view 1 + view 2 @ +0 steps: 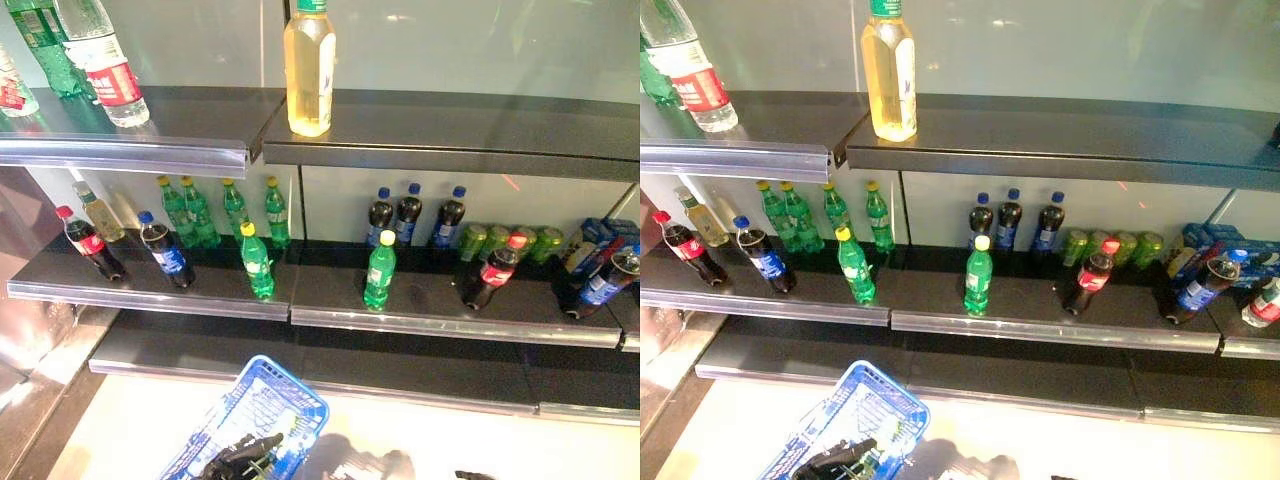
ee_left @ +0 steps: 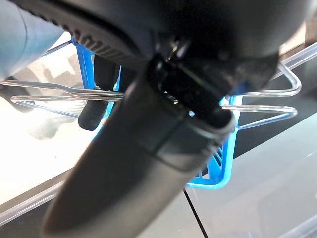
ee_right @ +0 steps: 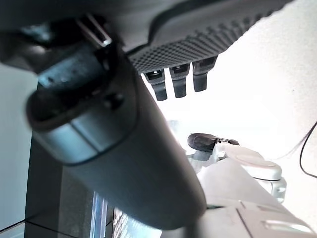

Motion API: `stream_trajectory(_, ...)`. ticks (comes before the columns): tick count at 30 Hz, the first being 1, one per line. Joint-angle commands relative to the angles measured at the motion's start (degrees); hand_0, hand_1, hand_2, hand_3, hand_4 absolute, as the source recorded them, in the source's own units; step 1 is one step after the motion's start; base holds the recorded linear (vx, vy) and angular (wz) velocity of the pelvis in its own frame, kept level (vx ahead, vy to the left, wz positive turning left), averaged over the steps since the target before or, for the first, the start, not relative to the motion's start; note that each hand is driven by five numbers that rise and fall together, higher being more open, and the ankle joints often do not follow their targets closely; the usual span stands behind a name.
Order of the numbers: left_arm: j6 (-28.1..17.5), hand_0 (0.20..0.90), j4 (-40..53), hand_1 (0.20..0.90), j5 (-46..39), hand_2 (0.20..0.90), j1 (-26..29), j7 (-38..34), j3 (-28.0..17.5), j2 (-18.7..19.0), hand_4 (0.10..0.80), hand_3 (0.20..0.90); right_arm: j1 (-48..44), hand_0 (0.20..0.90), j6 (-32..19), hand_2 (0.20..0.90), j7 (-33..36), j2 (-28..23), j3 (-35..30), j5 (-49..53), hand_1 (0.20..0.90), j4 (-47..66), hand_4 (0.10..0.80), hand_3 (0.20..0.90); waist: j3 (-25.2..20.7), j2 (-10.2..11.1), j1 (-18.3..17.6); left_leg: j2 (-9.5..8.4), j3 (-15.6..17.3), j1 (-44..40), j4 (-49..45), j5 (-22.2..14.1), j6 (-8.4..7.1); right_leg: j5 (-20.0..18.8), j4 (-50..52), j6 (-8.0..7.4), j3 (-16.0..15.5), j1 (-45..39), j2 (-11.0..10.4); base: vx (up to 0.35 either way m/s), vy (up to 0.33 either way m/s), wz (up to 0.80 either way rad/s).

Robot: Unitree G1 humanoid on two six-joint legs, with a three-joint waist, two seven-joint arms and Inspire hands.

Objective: Pick up the drink and place into the basket.

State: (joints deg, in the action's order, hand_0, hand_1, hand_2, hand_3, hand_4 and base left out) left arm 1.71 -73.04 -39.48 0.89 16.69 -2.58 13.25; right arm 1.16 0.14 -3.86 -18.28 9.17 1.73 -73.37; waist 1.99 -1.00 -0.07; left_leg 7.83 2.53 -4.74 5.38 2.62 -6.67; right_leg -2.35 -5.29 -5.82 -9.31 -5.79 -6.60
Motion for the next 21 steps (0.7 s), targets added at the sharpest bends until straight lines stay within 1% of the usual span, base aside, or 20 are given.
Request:
stream_trajectory(1,-0.67,0.300,-0.09,0.300,-1.60,0.300,3.56,0.97,2.73,4.04,0.100,0.200,-4.61,0.900,-0.07,0.900,1.11,-1.79,1.22,1.29,0.900,-2.27,0.800,0.900,4.27,0.55,1.84,-2.29,2.34,4.01,-0.38,-1.67,2.23,-0.51,1.51,-2.58,-0.44,3.65,-2.55,-0.201,0.012,-0.02)
stream_trajectory(3,-0.81,0.300,0.11,0.300,-2.10,0.300,5.09,0.41,3.67,3.64,0.100,0.200,-5.62,0.900,-0.40,0.900,1.59,-1.98,1.54,2.26,0.900,-2.07,0.800,0.900,6.69,0.53,1.90,-2.10,2.05,7.56,-0.38,-0.29,2.18,-1.56,1.48,-2.32,-0.70,7.10,-2.14,-0.224,-0.013,0.02)
stream_trajectory(5,-1.07,0.300,0.14,0.300,-2.52,0.300,6.18,0.18,4.17,3.48,0.100,0.200,-6.44,0.900,-0.73,0.900,1.91,-2.19,1.75,3.27,0.900,-1.93,0.800,0.900,8.26,0.53,1.82,-2.22,1.76,9.39,-0.38,0.30,2.23,-2.20,1.28,-2.15,-0.62,8.88,-1.86,-0.206,-0.015,0.07)
stream_trajectory(6,-1.54,0.300,0.23,0.300,-3.34,0.300,7.27,0.03,4.62,3.31,0.100,0.200,-7.35,0.900,-1.14,0.900,1.88,-2.42,1.78,3.50,0.900,-1.87,0.800,0.900,9.99,0.45,1.59,-2.41,1.56,11.24,-0.38,0.95,2.24,-2.96,0.98,-2.04,-0.28,10.84,-1.54,-0.214,0.000,0.07)
stream_trajectory(10,-2.09,0.300,1.96,0.300,-7.48,0.300,10.18,0.40,6.11,3.44,0.100,0.200,-9.63,0.900,-1.90,0.900,2.41,-3.49,2.74,4.46,0.900,-0.82,0.800,0.900,13.76,0.19,1.01,-3.44,1.24,15.08,-0.38,1.85,2.56,-4.64,0.44,-1.92,1.37,15.24,-1.34,-0.173,0.022,-0.01)
stream_trajectory(12,-2.77,0.300,2.49,0.300,-9.69,0.300,11.54,1.04,7.19,3.50,0.100,0.200,-10.57,0.900,-2.95,0.900,2.76,-4.01,2.89,5.78,0.900,-0.63,0.800,0.900,15.46,0.04,0.84,-3.98,0.23,16.63,-0.38,2.70,2.61,-5.04,0.71,-1.89,2.50,17.27,-1.42,-0.150,0.009,-0.02)
stream_trajectory(13,-2.97,0.300,3.00,0.300,-10.93,0.300,12.20,1.06,7.62,3.40,0.100,0.200,-11.36,0.900,-3.61,0.900,2.69,-4.52,2.94,6.25,0.900,-0.36,0.800,0.900,16.48,-0.16,0.71,-4.06,-0.16,17.01,-0.38,3.09,2.58,-4.73,1.90,-1.87,3.10,18.38,-1.62,-0.132,0.014,-0.01)
stream_trajectory(15,-3.17,0.300,3.82,0.300,-11.80,0.300,12.69,0.85,8.15,3.38,0.100,0.200,-12.15,0.900,-4.28,0.900,2.79,-4.86,3.23,6.90,0.900,0.25,0.800,0.900,17.57,-0.31,0.78,-4.36,-0.62,18.17,-1.79,3.14,2.64,-3.85,4.25,-1.47,3.19,19.72,-1.75,-0.136,0.001,0.00)
stream_trajectory(17,-3.28,0.300,4.16,0.300,-12.76,0.300,14.07,0.83,8.85,3.85,0.100,0.200,-13.59,0.900,-5.26,0.900,3.09,-5.29,3.74,7.85,0.900,1.03,0.800,0.900,18.88,-0.27,0.79,-5.01,-1.37,21.55,-7.30,1.76,2.70,-2.14,9.29,-1.05,3.15,22.73,-2.07,-0.182,-0.028,0.06)
stream_trajectory(19,-3.07,0.300,4.26,0.300,-13.20,0.300,15.20,0.46,9.18,4.08,0.100,0.200,-14.64,0.900,-5.88,0.900,3.69,-5.54,3.97,9.43,0.900,1.49,0.800,0.900,19.47,0.00,0.94,-5.63,-2.18,24.83,-13.23,-0.02,2.84,-0.39,14.11,-0.73,2.71,25.33,-2.86,-0.132,-0.043,0.17)
stream_trajectory(21,-2.84,0.300,4.73,0.300,-13.10,0.300,15.46,-0.23,9.12,4.28,0.100,0.200,-15.31,0.900,-6.34,0.900,4.39,-5.78,3.93,10.11,0.900,2.48,0.800,0.900,19.80,0.33,0.97,-5.94,-2.61,27.71,-18.58,-1.79,3.08,0.89,18.22,-0.71,2.68,27.82,-3.68,-0.102,-0.029,0.20)
